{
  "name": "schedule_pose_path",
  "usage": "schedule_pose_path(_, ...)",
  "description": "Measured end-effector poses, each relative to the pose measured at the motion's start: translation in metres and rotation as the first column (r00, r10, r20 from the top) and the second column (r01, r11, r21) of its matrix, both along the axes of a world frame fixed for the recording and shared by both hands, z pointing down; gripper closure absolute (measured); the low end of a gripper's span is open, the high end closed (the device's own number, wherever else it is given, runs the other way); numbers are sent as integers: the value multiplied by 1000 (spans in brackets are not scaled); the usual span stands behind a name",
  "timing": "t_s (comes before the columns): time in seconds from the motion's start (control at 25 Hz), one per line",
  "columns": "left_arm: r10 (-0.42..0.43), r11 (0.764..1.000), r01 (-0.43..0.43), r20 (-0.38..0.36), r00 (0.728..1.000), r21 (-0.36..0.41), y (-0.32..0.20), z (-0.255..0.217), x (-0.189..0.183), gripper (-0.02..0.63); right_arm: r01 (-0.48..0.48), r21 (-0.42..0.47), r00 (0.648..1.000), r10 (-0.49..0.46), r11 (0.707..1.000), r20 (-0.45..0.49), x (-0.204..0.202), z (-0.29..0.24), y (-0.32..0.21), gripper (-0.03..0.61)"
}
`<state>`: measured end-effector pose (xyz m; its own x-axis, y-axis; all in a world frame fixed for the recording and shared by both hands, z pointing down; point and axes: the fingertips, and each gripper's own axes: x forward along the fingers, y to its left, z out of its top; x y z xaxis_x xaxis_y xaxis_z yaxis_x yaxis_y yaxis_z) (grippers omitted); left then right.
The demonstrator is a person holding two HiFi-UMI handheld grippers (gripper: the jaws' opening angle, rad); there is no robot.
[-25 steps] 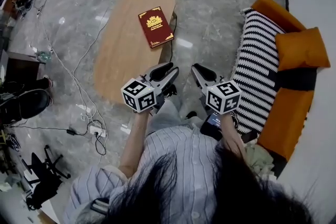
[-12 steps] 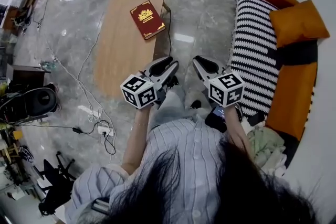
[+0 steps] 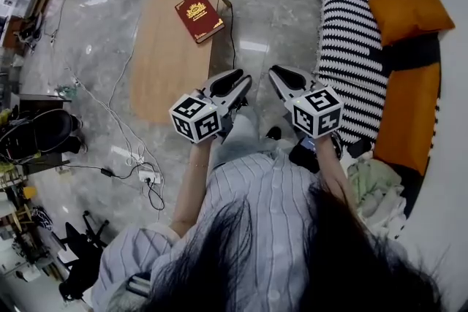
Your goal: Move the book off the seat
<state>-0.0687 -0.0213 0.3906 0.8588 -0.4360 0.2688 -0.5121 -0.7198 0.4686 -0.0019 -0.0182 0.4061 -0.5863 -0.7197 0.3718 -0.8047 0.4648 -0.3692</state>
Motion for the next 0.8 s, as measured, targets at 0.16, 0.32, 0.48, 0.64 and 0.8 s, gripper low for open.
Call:
schedule_pose_path(0.16,9,1000,-9,3,1000,8,9,-2,2,488,-12,11,1000,12,1000,-4,4,-3,9,534)
schedule_pose_path(0.32,18,1000,-18,0,1000,11,15,-3,4,488,-18,14,1000,18,1000,-15,7,-3,18,534)
schedule_pose_path(0.48,30,999,-30,-3,1000,22,20,-7,10,488,-12,21,1000,12,1000,-22,13,-6,24,534)
schedule_pose_path(0.64,33,999,-33,-3,999,23,26,-6,12,488,-20,17,999,21,1000,-27,22,-4,30,534)
schedule_pose_path(0.8,34,999,-34,4,999,16,29,-5,14,488,-42,20,999,43,999,-28,33,-6,32,534)
